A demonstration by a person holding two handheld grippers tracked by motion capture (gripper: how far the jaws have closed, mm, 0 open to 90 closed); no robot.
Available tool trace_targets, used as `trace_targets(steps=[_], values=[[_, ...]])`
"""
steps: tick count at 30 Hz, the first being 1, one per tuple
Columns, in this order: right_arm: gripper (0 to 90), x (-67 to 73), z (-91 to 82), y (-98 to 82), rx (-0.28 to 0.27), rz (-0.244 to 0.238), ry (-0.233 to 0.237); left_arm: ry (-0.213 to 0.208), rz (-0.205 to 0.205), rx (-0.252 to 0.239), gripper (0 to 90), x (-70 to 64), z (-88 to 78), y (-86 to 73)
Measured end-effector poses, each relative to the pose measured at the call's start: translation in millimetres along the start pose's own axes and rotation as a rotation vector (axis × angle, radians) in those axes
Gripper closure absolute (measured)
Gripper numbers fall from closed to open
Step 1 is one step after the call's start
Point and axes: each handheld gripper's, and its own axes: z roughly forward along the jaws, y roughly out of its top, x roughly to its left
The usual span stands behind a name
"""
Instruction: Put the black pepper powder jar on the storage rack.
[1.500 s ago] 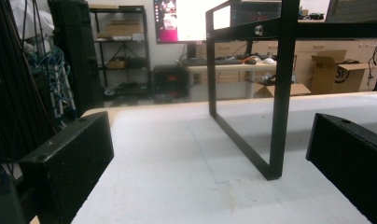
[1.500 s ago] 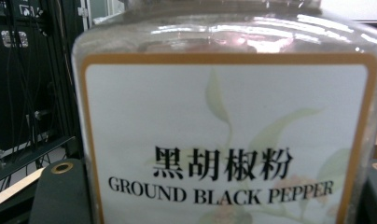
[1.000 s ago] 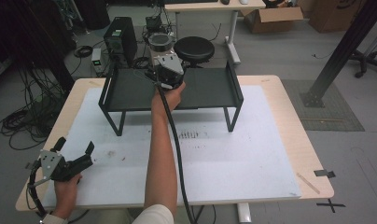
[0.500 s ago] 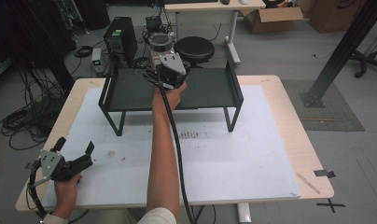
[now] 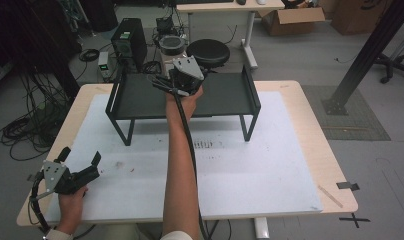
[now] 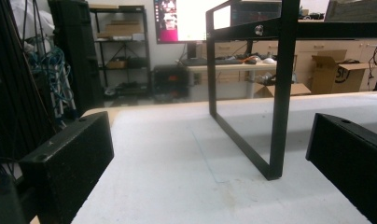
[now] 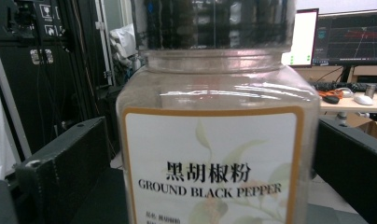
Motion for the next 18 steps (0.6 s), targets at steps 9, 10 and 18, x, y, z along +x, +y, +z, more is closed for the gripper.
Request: trace_targets(steps=[9,10,18], values=[[0.0,-7.0,-18.3,7.8,0.013,0.014,0.027,0.000,0.000,0.001,1.1,0.1,0.0,0.0],[0.0,-8.9,-21.1,8.5,0.016,0.024,0.030,0.000,0.000,0.002,1.1,0.1,0.0,0.1],[0.0,-25.7,-51.8,4.0,-0.016,0.040,0.070,0.001,0.001,0.003,1.1,0.0,0.1,0.1]])
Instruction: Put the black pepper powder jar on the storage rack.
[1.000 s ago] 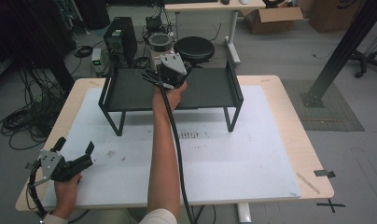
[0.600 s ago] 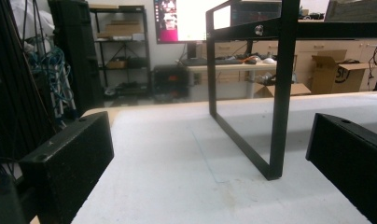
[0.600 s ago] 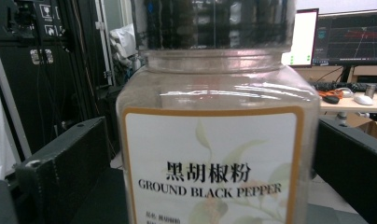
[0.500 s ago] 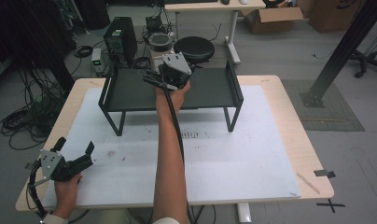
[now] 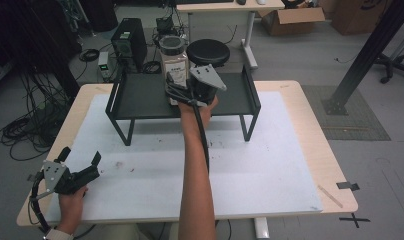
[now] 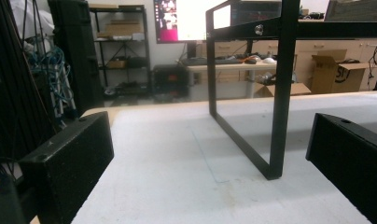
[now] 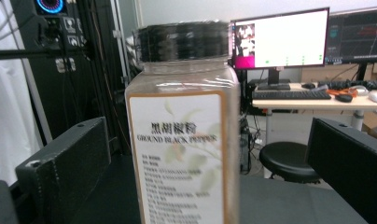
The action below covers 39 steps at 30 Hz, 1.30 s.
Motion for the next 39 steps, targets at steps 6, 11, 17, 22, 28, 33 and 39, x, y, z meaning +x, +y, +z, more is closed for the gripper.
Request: trace_targets(steps=[6,11,17,22,28,33,39], values=[[0.0,-13.3,-24.6,-4.1,-0.017,-0.012,0.003,-0.001,0.001,0.001,1.1,-0.2,0.2,0.1],[0.0,-21.1,-46.0,-5.1,-0.035,-0.030,0.021,-0.001,0.002,0.002,1.2,-0.1,0.2,0.1],[0.0,-32.9,-74.2,-9.8,-0.056,-0.066,0.010,-0.001,0.003,0.002,1.2,-0.2,0.2,0.1],[0.0,-42.6,-96.3,-17.3,-0.076,-0.076,0.001,0.000,0.004,0.003,1.2,-0.2,0.2,0.1],[0.0,-52.2,-117.0,-25.3,-0.091,-0.080,-0.019,0.000,0.003,0.002,1.1,-0.3,0.1,0.0],[0.0,-59.0,-129.9,-35.0,-0.078,-0.088,-0.033,0.000,0.002,0.000,1.1,-0.2,0.1,0.0],[0.0,-68.4,-145.1,-52.8,-0.074,-0.084,-0.054,-0.001,0.003,0.000,1.1,-0.1,0.1,0.0]])
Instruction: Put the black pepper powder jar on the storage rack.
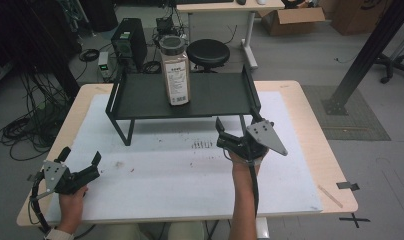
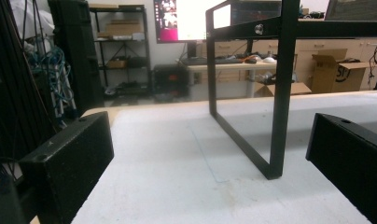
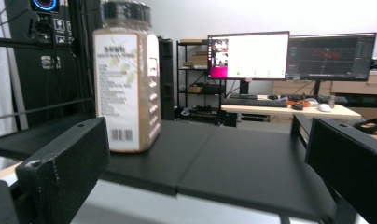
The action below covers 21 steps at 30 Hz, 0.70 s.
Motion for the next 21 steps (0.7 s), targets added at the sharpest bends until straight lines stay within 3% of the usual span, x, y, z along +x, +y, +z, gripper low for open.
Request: trace_targets(steps=[21], values=[[0.0,-28.6,-34.2,-65.0,0.052,0.013,-0.075,0.001,0.002,0.001,1.1,0.1,-0.1,0.0]])
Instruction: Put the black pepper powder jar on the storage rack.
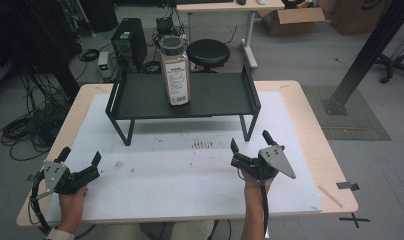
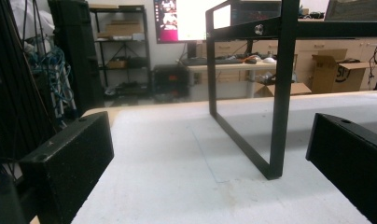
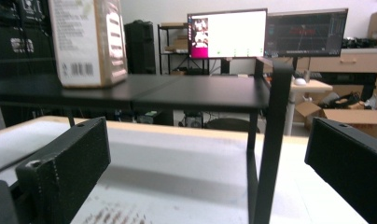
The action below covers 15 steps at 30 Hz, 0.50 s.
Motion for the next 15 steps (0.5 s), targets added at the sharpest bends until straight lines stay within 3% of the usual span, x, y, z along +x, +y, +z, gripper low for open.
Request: trace_targets(steps=[8,15], values=[[0.0,-8.7,-2.7,-28.5,0.016,0.010,-0.025,0.000,0.002,0.002,1.2,-0.3,0.1,0.1],[0.0,-14.5,-7.2,-43.0,0.021,0.021,-0.039,0.001,0.004,0.002,1.1,-0.5,0.2,0.1]])
